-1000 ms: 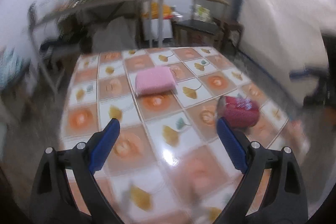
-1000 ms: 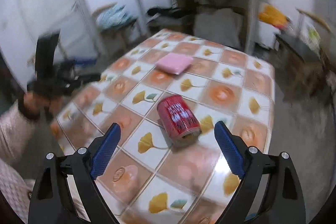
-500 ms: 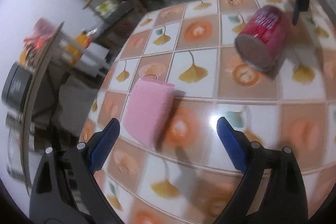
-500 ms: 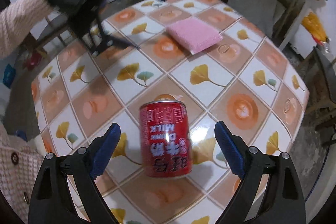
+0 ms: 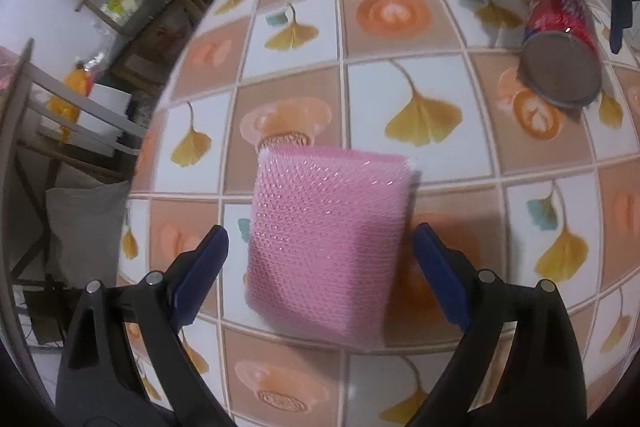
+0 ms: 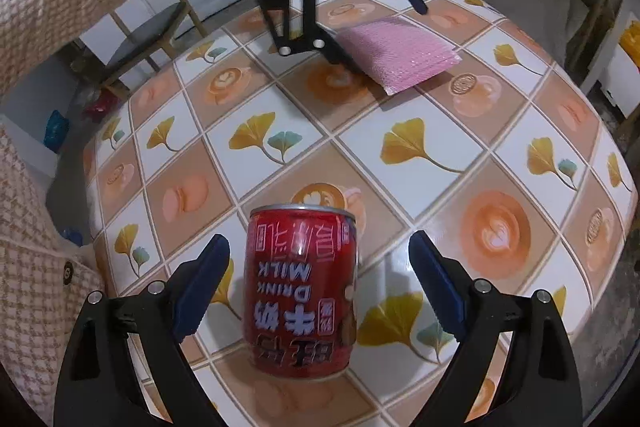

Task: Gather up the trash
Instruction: 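Grasp the pink mesh sponge with the left tool while the right tool grasps the red milk can, then carry the pink sponge and milk can over the blue wastebasket with both tools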

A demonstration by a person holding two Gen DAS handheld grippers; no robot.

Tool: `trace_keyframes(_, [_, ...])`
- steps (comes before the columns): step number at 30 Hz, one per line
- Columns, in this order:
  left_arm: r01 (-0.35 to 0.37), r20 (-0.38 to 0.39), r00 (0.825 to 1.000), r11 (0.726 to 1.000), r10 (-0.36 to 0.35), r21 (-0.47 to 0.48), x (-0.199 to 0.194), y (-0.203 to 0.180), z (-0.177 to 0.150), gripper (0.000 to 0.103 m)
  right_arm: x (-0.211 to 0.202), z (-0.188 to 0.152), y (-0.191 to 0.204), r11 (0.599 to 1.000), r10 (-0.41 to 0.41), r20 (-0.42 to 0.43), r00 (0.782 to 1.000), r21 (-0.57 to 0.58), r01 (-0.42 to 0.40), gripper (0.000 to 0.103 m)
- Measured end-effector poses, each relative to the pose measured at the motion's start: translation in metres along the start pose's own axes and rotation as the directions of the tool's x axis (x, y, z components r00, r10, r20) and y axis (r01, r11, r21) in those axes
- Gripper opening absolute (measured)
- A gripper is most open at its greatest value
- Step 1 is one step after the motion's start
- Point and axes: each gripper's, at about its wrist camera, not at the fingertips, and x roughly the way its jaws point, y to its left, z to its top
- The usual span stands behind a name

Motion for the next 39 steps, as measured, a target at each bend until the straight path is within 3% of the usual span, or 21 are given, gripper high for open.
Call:
trace_keyframes(2, [0.041, -0.011, 0.999, 0.999, -0.041, -0.007, 0.007, 0.004, -0.001, 0.089, 0.005, 0.002, 0.0, 1.0, 0.009, -0.001, 1.0, -0.015, -0.009, 0.088])
trace_keyframes(9, [0.12, -0.007, 0.993, 0.99, -0.121, -0.08, 0.018, 0.015, -0.003, 0.088, 0.016, 0.001, 0.002, 0.999, 0.027, -0.006, 1.0, -0.043, -0.027, 0.071])
trace_keyframes(12, [0.161, -0.022, 0.986, 0.978, -0.165, -0.129, 0.019, 0.018, -0.002, 0.082, 0.016, 0.0, 0.005, 0.998, 0.014, -0.008, 1.0, -0.057, -0.014, 0.068])
trace_keyframes(21, [0.123, -0.037, 0.99, 0.967, -0.134, -0.224, 0.012, 0.0, 0.0, 0.077, 0.013, -0.008, 0.011, 0.999, -0.031, 0.02, 0.999, -0.01, 0.031, 0.067])
trace_keyframes(25, [0.05, -0.034, 0.997, 0.924, -0.068, -0.38, 0.002, -0.019, -0.008, 0.076, 0.01, -0.019, 0.017, 0.995, -0.063, 0.058, 0.996, 0.081, 0.058, 0.067])
trace_keyframes(27, [-0.006, -0.044, 0.999, 0.884, -0.017, -0.468, -0.005, -0.031, -0.014, 0.076, 0.009, -0.024, 0.021, 0.989, -0.087, 0.083, 0.993, 0.126, 0.076, 0.067])
trace_keyframes(29, [-0.042, -0.047, 0.999, 0.814, 0.018, -0.58, -0.013, -0.043, -0.021, 0.076, 0.008, -0.031, 0.027, 0.977, -0.133, 0.109, 0.985, 0.182, 0.112, 0.067])
trace_keyframes(32, [-0.061, -0.041, 0.998, 0.657, 0.046, -0.751, -0.026, -0.056, -0.038, 0.076, 0.006, -0.04, 0.034, 0.945, -0.188, 0.144, 0.972, 0.295, 0.139, 0.066])
trace_keyframes(35, [-0.068, -0.031, 0.995, 0.44, 0.091, -0.895, -0.044, -0.069, -0.059, 0.075, 0.004, -0.051, 0.037, 0.898, -0.247, 0.17, 0.954, 0.41, 0.159, 0.066])
trace_keyframes(38, [-0.068, -0.019, 0.986, 0.297, 0.165, -0.952, -0.065, -0.087, -0.07, 0.075, -0.002, -0.062, 0.047, 0.844, -0.32, 0.187, 0.929, 0.501, 0.19, 0.066])
trace_keyframes(39, [-0.065, -0.014, 0.983, 0.274, 0.184, -0.959, -0.07, -0.092, -0.072, 0.075, -0.005, -0.065, 0.05, 0.828, -0.334, 0.194, 0.922, 0.528, 0.189, 0.066])
